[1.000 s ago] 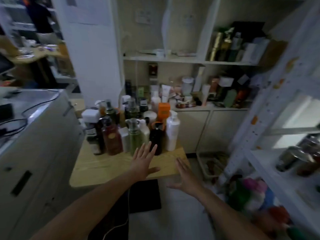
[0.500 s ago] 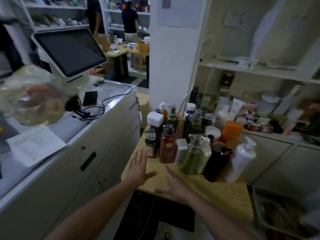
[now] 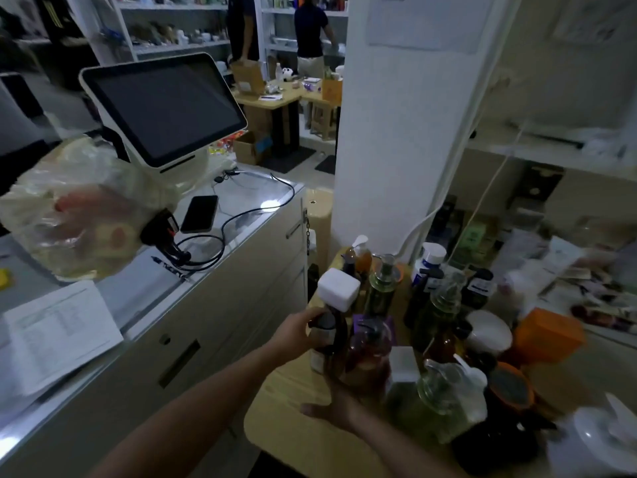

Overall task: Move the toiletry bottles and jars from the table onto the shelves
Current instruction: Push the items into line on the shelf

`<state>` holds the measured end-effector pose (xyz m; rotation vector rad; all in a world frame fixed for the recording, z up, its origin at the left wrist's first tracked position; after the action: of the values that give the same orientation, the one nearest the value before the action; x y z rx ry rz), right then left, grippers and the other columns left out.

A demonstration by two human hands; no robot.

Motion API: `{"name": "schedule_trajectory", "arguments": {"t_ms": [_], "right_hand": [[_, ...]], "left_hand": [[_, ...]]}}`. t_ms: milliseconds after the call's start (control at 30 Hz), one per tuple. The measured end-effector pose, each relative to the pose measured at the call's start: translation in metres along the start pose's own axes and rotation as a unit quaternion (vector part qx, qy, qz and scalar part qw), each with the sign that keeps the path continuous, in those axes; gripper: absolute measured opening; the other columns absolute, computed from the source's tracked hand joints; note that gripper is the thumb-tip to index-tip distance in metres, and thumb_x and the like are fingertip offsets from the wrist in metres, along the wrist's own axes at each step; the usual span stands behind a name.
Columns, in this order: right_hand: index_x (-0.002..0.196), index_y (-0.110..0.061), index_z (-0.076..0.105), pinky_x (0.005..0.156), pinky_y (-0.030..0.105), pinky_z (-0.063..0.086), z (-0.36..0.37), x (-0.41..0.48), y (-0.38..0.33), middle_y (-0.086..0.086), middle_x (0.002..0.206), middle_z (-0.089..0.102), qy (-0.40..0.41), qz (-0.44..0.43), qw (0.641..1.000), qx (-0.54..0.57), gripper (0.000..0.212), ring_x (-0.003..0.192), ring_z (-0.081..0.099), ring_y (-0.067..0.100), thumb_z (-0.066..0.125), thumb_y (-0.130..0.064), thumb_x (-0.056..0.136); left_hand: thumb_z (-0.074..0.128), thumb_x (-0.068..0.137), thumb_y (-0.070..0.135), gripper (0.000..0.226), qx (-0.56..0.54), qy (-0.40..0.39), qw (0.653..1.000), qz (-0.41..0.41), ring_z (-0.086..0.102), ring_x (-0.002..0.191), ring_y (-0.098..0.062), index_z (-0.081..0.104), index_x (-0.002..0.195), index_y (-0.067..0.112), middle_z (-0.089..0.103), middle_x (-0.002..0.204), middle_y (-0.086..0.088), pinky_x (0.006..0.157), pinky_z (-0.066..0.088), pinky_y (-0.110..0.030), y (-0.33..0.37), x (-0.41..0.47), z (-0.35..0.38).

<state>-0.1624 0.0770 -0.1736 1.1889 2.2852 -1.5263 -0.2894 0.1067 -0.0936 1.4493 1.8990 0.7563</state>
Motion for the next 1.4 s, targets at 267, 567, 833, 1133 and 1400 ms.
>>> {"name": "schedule_trajectory", "arguments": {"t_ms": [267, 567, 833, 1133, 1400], "right_hand": [[0.150, -0.019, 0.013, 0.112, 0.029, 0.025, 0.012, 0.015, 0.015, 0.001, 0.155, 0.018, -0.006, 0.058, 0.998, 0.029, 0.121, 0.142, 0.021, 0.020, 0.061, -0.078, 0.056], [0.128, -0.014, 0.040, 0.078, 0.019, 0.052, 0.036, -0.007, -0.001, 0.003, 0.123, 0.047, 0.052, 0.071, 0.974, 0.209, 0.076, 0.107, 0.052, 0.015, 0.084, -0.026, 0.067], [0.113, -0.015, 0.058, 0.069, 0.016, 0.052, 0.072, -0.092, -0.021, -0.006, 0.100, 0.068, 0.225, 0.040, 0.899, 0.374, 0.051, 0.085, 0.064, 0.002, 0.078, 0.002, 0.069], [0.113, -0.008, 0.060, 0.081, 0.036, 0.057, 0.094, -0.283, 0.033, 0.005, 0.100, 0.073, 0.441, 0.055, 0.760, 0.474, 0.061, 0.091, 0.069, 0.020, 0.080, -0.013, 0.056], [0.111, -0.015, 0.064, 0.067, 0.028, 0.050, 0.135, -0.468, 0.100, 0.002, 0.089, 0.067, 0.597, 0.099, 0.663, 0.442, 0.070, 0.077, 0.063, 0.011, 0.088, -0.029, 0.046]], "left_hand": [[0.070, 0.081, 0.013, 0.030, -0.062, -0.019, 0.998, 0.020, 0.062, 0.098, -0.011, 0.059, 0.105, 0.025, 0.063, 0.105, 0.004, 0.086, 0.054, -0.034, -0.005, 0.008, -0.005], [0.073, 0.080, 0.017, 0.023, -0.131, -0.048, 0.989, 0.052, 0.067, 0.075, -0.006, 0.066, 0.099, 0.006, 0.068, 0.084, 0.002, 0.065, 0.050, -0.021, 0.010, -0.031, -0.057], [0.076, 0.077, 0.014, 0.011, -0.183, -0.155, 0.964, 0.110, 0.066, 0.071, -0.007, 0.070, 0.086, 0.017, 0.069, 0.075, 0.008, 0.067, 0.055, -0.022, 0.072, -0.094, -0.033], [0.078, 0.073, 0.003, 0.058, -0.117, -0.435, 0.876, 0.175, 0.061, 0.103, -0.014, 0.054, 0.123, 0.020, 0.066, 0.113, -0.002, 0.088, 0.051, -0.026, 0.156, -0.200, 0.118], [0.081, 0.069, 0.006, 0.049, -0.015, -0.554, 0.770, 0.317, 0.065, 0.093, -0.006, 0.062, 0.112, 0.019, 0.069, 0.101, 0.005, 0.091, 0.052, -0.032, 0.253, -0.348, 0.249]]}}
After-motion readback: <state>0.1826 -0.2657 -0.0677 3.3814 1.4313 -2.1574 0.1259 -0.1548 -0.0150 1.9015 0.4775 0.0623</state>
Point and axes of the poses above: each hand's wrist, its own x-axis towards the middle knuckle, its own z-axis out of the palm, y = z × x, the point moved 8 cm from there along x, towards the middle knuckle
